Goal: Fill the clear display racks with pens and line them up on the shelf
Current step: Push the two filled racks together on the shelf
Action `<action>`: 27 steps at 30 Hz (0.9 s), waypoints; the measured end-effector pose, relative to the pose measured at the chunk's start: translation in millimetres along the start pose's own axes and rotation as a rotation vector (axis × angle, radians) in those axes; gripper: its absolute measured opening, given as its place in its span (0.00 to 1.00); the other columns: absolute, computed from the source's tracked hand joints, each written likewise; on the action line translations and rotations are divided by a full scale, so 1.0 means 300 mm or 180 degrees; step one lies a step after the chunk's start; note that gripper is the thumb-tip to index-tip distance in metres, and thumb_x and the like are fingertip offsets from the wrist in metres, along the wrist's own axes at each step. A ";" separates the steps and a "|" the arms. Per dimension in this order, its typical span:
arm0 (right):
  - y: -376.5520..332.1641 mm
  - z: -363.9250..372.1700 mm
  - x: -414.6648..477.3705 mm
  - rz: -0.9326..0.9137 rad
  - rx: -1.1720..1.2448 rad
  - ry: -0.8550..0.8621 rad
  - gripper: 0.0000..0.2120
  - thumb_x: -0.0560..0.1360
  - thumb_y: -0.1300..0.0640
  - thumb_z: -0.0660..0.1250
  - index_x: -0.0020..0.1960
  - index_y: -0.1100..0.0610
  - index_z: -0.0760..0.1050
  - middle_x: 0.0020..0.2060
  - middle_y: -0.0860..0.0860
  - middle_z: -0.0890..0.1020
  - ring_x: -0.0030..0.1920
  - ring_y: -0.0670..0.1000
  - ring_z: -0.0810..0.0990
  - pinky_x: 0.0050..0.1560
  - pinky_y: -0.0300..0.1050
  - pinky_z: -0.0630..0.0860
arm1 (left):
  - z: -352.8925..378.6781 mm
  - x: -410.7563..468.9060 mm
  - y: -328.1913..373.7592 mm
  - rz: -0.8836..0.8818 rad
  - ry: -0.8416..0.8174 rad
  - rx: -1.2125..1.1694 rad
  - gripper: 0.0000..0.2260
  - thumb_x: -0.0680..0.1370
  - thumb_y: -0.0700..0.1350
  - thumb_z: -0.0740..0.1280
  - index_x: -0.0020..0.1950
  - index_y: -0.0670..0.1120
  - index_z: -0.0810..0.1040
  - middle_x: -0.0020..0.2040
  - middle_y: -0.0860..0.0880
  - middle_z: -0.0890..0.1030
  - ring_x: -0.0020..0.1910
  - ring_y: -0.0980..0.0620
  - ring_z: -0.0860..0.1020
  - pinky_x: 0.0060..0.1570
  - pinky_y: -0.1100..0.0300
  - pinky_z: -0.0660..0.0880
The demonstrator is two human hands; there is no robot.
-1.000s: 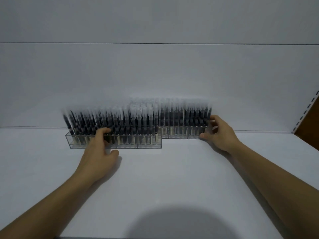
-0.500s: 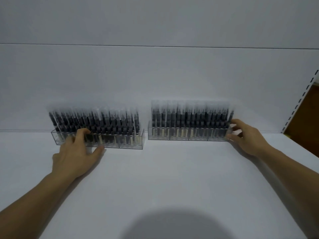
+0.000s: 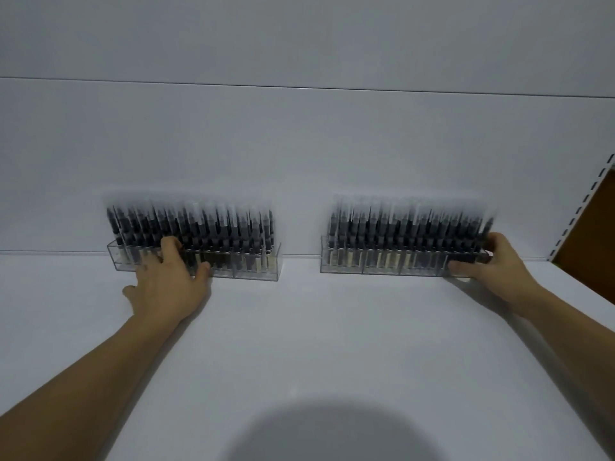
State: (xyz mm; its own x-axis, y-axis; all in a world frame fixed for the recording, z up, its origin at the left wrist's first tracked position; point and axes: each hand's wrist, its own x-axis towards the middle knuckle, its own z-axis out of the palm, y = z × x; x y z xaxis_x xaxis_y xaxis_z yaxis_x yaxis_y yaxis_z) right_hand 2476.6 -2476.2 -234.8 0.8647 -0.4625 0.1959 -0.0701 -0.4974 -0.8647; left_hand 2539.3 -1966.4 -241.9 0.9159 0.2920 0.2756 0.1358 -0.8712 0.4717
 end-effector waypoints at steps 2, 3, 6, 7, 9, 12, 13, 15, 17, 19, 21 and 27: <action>-0.006 0.007 0.004 0.0076 0.0208 0.0033 0.39 0.66 0.62 0.83 0.71 0.57 0.67 0.61 0.50 0.77 0.58 0.56 0.79 0.59 0.53 0.77 | 0.017 0.010 0.015 -0.0044 0.0031 -0.0084 0.25 0.77 0.61 0.65 0.65 0.50 0.60 0.63 0.35 0.72 0.62 0.33 0.72 0.59 0.32 0.68; -0.008 0.003 0.010 0.0083 0.0164 -0.0028 0.38 0.65 0.61 0.84 0.70 0.57 0.69 0.60 0.50 0.79 0.56 0.55 0.80 0.58 0.51 0.76 | 0.023 0.015 0.019 -0.0057 0.0045 -0.0121 0.25 0.77 0.61 0.66 0.65 0.50 0.60 0.62 0.35 0.72 0.62 0.33 0.72 0.59 0.32 0.68; -0.014 -0.031 0.027 0.0041 -0.0052 -0.0617 0.29 0.62 0.60 0.84 0.61 0.57 0.79 0.54 0.51 0.85 0.53 0.52 0.83 0.54 0.45 0.77 | 0.035 0.019 0.019 -0.0059 0.0067 -0.0188 0.24 0.76 0.60 0.67 0.63 0.51 0.60 0.62 0.36 0.72 0.62 0.34 0.71 0.60 0.33 0.66; -0.019 -0.043 0.034 0.0027 -0.0073 -0.0876 0.28 0.61 0.59 0.83 0.60 0.56 0.80 0.53 0.51 0.86 0.54 0.52 0.83 0.54 0.44 0.77 | 0.036 0.020 0.016 -0.0054 0.0068 -0.0212 0.24 0.76 0.59 0.68 0.63 0.51 0.60 0.63 0.36 0.72 0.63 0.34 0.71 0.61 0.33 0.66; -0.031 -0.060 0.048 -0.0021 -0.0075 -0.1358 0.31 0.61 0.61 0.83 0.63 0.54 0.80 0.56 0.50 0.86 0.58 0.52 0.83 0.60 0.47 0.77 | 0.037 0.017 0.016 -0.0054 0.0054 -0.0253 0.24 0.76 0.57 0.68 0.64 0.50 0.61 0.64 0.37 0.71 0.64 0.34 0.70 0.62 0.33 0.65; -0.048 -0.051 0.060 -0.0068 0.0103 -0.1717 0.34 0.65 0.66 0.81 0.68 0.52 0.76 0.61 0.47 0.84 0.63 0.49 0.82 0.64 0.47 0.74 | 0.034 0.010 0.019 -0.0044 -0.0020 -0.0223 0.26 0.75 0.54 0.69 0.67 0.49 0.60 0.64 0.38 0.72 0.64 0.34 0.70 0.63 0.33 0.65; -0.050 -0.042 0.065 -0.0062 0.0161 -0.1729 0.34 0.65 0.67 0.80 0.68 0.52 0.76 0.61 0.46 0.84 0.63 0.48 0.81 0.63 0.45 0.74 | 0.033 0.009 0.018 -0.0053 -0.0043 -0.0222 0.28 0.75 0.53 0.70 0.68 0.50 0.60 0.64 0.38 0.72 0.65 0.35 0.70 0.63 0.34 0.65; -0.051 -0.031 0.072 -0.0049 0.0243 -0.1742 0.32 0.65 0.68 0.79 0.67 0.53 0.77 0.61 0.47 0.84 0.62 0.49 0.82 0.62 0.45 0.75 | 0.033 0.006 0.016 -0.0047 -0.0096 -0.0257 0.29 0.75 0.52 0.70 0.70 0.50 0.59 0.64 0.39 0.72 0.65 0.36 0.70 0.64 0.35 0.64; -0.050 -0.030 0.073 -0.0047 0.0229 -0.1799 0.30 0.66 0.69 0.79 0.66 0.54 0.78 0.60 0.49 0.85 0.62 0.51 0.82 0.63 0.47 0.75 | 0.030 0.004 0.014 -0.0030 -0.0098 -0.0320 0.30 0.75 0.50 0.70 0.71 0.50 0.59 0.64 0.40 0.73 0.65 0.36 0.70 0.64 0.36 0.64; -0.047 -0.036 0.062 -0.0030 0.0189 -0.1840 0.30 0.66 0.70 0.79 0.66 0.55 0.78 0.60 0.50 0.85 0.62 0.52 0.82 0.64 0.49 0.75 | 0.027 0.006 0.007 0.0001 -0.0100 -0.0385 0.30 0.75 0.49 0.71 0.72 0.50 0.60 0.64 0.40 0.74 0.64 0.36 0.71 0.64 0.36 0.65; -0.059 -0.048 0.034 -0.0038 0.0230 -0.1877 0.32 0.66 0.70 0.79 0.67 0.53 0.77 0.61 0.49 0.85 0.62 0.50 0.83 0.64 0.48 0.76 | 0.022 0.009 -0.007 0.0011 -0.0162 -0.0428 0.30 0.75 0.48 0.71 0.72 0.50 0.60 0.65 0.40 0.75 0.63 0.36 0.73 0.63 0.37 0.68; -0.123 -0.101 -0.110 -0.0036 -0.0077 -0.2105 0.35 0.64 0.67 0.81 0.65 0.47 0.75 0.57 0.39 0.85 0.56 0.39 0.83 0.54 0.31 0.77 | -0.047 -0.123 0.107 0.0844 0.0016 -0.1044 0.10 0.79 0.46 0.68 0.53 0.56 0.68 0.43 0.54 0.79 0.39 0.54 0.79 0.34 0.53 0.76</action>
State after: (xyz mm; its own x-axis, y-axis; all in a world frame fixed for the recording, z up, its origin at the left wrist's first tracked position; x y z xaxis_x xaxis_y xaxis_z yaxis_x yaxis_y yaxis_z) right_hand 2435.4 -2464.9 -195.5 0.9880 0.0872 -0.1272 -0.0638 -0.5196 -0.8520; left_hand 2504.4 -1999.5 -225.2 0.9010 0.0772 0.4270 -0.2325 -0.7449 0.6253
